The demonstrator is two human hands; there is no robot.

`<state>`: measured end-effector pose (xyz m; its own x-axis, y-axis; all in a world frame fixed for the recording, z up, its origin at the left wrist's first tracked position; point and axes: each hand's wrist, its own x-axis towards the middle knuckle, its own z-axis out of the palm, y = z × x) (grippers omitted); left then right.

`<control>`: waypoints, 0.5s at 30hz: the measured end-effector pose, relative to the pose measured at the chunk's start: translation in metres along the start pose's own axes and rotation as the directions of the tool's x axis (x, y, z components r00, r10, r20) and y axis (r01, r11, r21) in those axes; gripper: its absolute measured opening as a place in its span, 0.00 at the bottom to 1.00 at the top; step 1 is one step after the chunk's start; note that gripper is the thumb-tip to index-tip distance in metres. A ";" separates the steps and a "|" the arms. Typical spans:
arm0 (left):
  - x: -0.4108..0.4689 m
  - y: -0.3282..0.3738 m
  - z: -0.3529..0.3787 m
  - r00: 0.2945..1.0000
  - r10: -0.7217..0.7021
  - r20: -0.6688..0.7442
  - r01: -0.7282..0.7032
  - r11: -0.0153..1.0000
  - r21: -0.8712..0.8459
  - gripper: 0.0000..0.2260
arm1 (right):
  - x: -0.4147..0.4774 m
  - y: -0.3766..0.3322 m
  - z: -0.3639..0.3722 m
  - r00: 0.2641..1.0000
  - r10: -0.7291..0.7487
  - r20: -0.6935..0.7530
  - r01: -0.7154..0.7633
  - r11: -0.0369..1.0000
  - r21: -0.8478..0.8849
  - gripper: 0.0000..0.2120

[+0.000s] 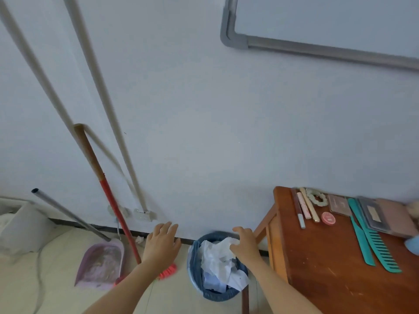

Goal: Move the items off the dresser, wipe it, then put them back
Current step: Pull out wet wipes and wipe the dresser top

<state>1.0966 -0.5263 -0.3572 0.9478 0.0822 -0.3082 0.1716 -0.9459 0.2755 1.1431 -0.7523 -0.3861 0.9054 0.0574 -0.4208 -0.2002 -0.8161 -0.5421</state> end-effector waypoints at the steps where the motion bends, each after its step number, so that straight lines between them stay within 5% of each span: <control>1: 0.010 0.002 0.000 1.000 -0.015 0.003 0.015 1.000 0.004 0.21 | 0.013 0.002 0.000 0.999 -0.003 0.037 0.003 1.000 -0.009 0.23; 15: 0.052 0.041 0.016 0.995 -0.012 0.096 0.009 1.000 0.030 0.21 | 0.053 0.025 -0.032 0.997 -0.074 0.023 0.076 0.991 -0.106 0.23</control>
<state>1.1484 -0.5662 -0.3765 0.9156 0.0633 -0.3971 0.1722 -0.9541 0.2450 1.1984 -0.7884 -0.3989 0.9089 0.1307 -0.3959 -0.0901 -0.8656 -0.4926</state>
